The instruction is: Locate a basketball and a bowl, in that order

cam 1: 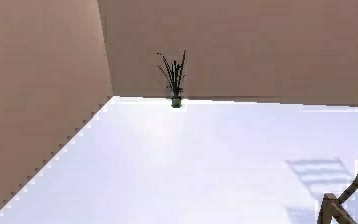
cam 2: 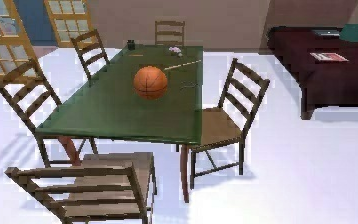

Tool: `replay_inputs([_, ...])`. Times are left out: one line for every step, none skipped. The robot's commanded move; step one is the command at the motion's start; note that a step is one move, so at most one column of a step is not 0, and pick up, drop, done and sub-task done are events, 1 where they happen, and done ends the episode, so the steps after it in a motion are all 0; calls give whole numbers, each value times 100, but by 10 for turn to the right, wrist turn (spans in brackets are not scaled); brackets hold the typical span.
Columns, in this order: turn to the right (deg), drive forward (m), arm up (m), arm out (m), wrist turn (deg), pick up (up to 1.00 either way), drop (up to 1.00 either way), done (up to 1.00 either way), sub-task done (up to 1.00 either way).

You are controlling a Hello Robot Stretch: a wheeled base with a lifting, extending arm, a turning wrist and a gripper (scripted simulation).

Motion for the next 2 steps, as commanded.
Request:
replay_inputs([30,0,0,0,0,0,0,0,0])
replay_inputs([0,80,0,0,0,0,0,0,0])
